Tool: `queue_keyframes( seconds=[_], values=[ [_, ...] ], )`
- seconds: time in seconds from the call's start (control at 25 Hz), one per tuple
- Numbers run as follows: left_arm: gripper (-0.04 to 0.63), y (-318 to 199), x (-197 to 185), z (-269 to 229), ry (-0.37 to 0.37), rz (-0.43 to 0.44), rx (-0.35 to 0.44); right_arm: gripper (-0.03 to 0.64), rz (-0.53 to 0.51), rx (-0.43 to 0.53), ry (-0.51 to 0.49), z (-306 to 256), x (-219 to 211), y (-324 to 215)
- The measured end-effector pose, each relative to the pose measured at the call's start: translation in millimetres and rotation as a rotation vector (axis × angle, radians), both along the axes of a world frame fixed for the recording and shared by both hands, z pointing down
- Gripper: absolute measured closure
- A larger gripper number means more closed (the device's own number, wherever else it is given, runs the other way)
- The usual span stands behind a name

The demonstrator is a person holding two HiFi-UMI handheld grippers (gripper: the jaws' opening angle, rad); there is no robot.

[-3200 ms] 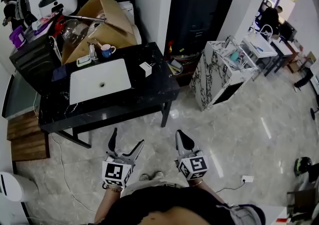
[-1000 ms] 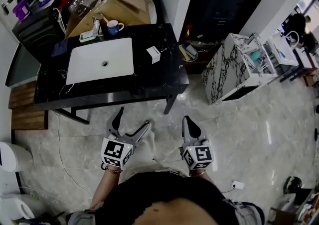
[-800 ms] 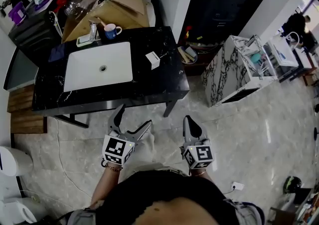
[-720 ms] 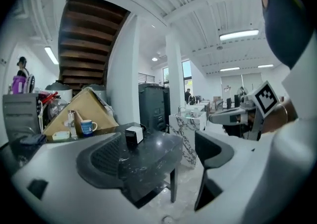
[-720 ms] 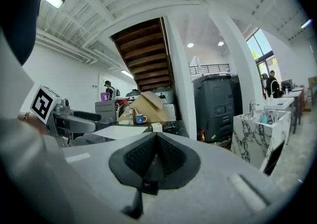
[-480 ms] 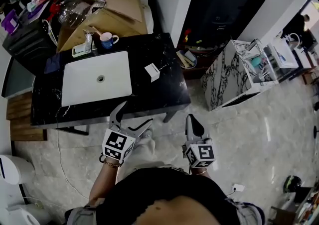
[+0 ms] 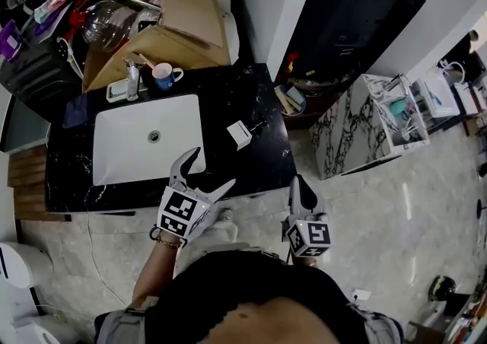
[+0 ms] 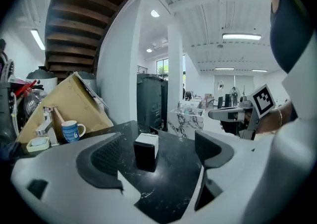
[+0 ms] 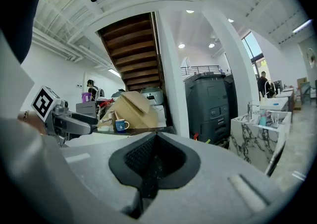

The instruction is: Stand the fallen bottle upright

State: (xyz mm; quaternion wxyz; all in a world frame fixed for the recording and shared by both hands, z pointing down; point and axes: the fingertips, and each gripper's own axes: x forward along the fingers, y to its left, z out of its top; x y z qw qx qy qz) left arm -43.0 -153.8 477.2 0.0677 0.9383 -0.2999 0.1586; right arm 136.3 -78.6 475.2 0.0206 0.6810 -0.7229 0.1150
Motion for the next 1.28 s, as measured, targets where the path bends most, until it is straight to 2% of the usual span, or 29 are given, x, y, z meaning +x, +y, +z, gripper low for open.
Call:
queue_keyframes(
  seconds=[0.2,0.4,0.6,0.84,1.0,1.28],
  values=[
    [0.135,-23.7,5.9,10.5,-0.010,0.054,-0.084,0.620,0.008,-0.001,-0.004,3.3,0.7,-26.3],
    [0.135,-49.6,9.4,24.3,-0.079,0.022,-0.074,0.620,0.013,-0.007,0.004,6.0,0.8,-37.6],
    [0.135,-58.5,26.3,28.7,-0.095,0.076,-0.091,0.620,0.024,-0.021,0.006,11.9,5.2,-38.5],
    [0.136,-68.6,53.2,40.8,-0.209,0.175,-0.078,0.620,0.030,-0.031,0.004,16.5,22.6,-47.1],
    [0.135,-80.4,72.9,52.4,-0.274,0.234,-0.139,0.620,0.017,-0.034,0.000,16.6,33.1,-63.0],
    [0.135,-102.3,105.2,58.3,-0.416,0.320,-0.191,0.620,-0.013,-0.028,-0.005,9.5,50.8,-86.5]
  ],
)
